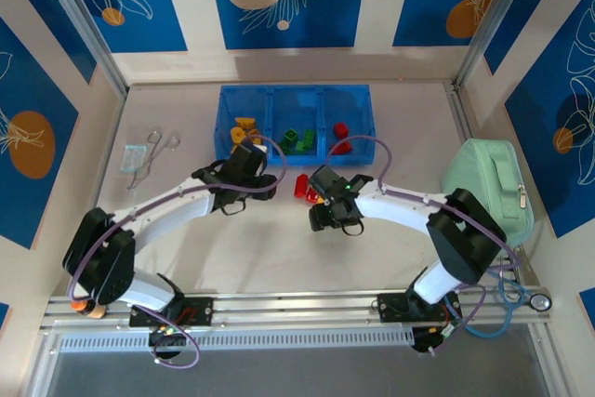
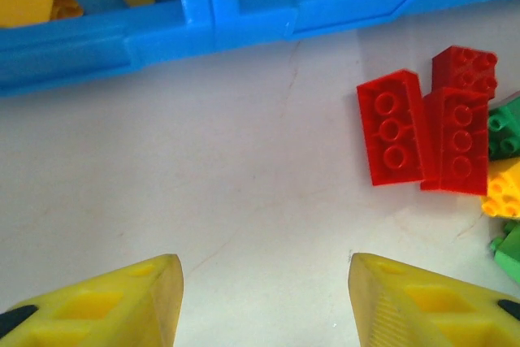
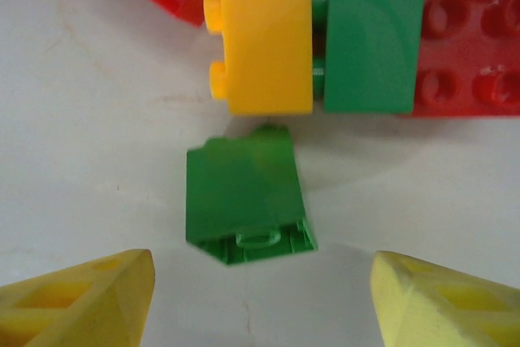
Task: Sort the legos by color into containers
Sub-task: Pick up the lego from the center of the table, then place the lego in the container.
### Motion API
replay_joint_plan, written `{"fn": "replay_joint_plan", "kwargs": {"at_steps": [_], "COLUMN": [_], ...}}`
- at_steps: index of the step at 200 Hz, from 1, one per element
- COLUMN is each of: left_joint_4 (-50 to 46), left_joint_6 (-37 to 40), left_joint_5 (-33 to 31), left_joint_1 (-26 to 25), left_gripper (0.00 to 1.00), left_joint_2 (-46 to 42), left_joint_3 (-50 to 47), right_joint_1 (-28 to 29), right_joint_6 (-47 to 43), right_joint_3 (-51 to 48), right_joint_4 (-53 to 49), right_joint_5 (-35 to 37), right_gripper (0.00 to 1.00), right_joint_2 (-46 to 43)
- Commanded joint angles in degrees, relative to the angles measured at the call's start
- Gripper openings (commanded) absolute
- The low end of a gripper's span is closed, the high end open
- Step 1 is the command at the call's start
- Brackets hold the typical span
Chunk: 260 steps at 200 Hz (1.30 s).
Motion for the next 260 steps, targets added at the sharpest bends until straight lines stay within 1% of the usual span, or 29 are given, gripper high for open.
{"fn": "replay_joint_plan", "kwargs": {"at_steps": [1, 41, 66, 83, 103, 137, 158, 174, 189, 249, 260], "left_joint_4": [2.35, 4.33, 5.24, 5.59, 5.69, 5.85, 10.32, 13.97, 14.74, 9.41, 8.28], "left_joint_6": [-2.51, -4.84, -5.73, -6.18, -6.53, -7.43, -7.91, -10.11, -12.18, -16.35, -16.6], "left_joint_5": [-1.67, -1.77, -1.69, -1.59, -1.85, -2.06, -0.03, 0.75, 0.15, -4.24, -4.82], "left_joint_1": [-0.37, -0.36, -0.35, -0.34, -0.37, -0.41, -1.03, -1.95, -2.76, -7.17, -7.45], "left_gripper": [0.56, 0.56, 0.56, 0.55, 0.55, 0.55, 0.55, 0.55, 0.54, 0.54, 0.54], "left_joint_2": [-3.85, -6.52, -7.32, -7.72, -8.4, -10.53, -13.91, -17.35, -19.91, -27.18, -28.48], "left_joint_3": [-3.83, -9.89, -12.25, -13.16, -13.97, -15.55, -19.01, -22.49, -24.76, -29.11, -29.44], "right_joint_1": [0.88, 3.35, 4.99, 6.15, 7.39, 8.02, 5.71, 3.28, 1.3, -6.09, -6.92], "right_joint_6": [-0.08, -0.1, 0.42, 0.44, 0.07, -1.8, -4.62, -6.91, -9.15, -16.34, -17.31], "right_joint_3": [2.64, 4.86, 6.84, 8.56, 11.06, 15.67, 20.07, 24.46, 29.49, 52.6, 56.95], "right_joint_4": [-1.65, -2.27, -4.38, -6.52, -9.22, -10.55, -10.17, -9.9, -10.15, -14.34, -15.77], "right_joint_5": [3.17, 5.69, 8.06, 10.28, 12.33, 13.33, 12.3, 10.83, 10.31, 8.0, 8.23], "right_gripper": [0.69, 0.61, 0.46, 0.33, 0.27, 0.26, 0.27, 0.27, 0.28, 0.3, 0.33], "right_joint_2": [2.83, 7.46, 9.2, 9.8, 9.53, 7.1, 7.0, 8.22, 10.63, 25.61, 28.48]}}
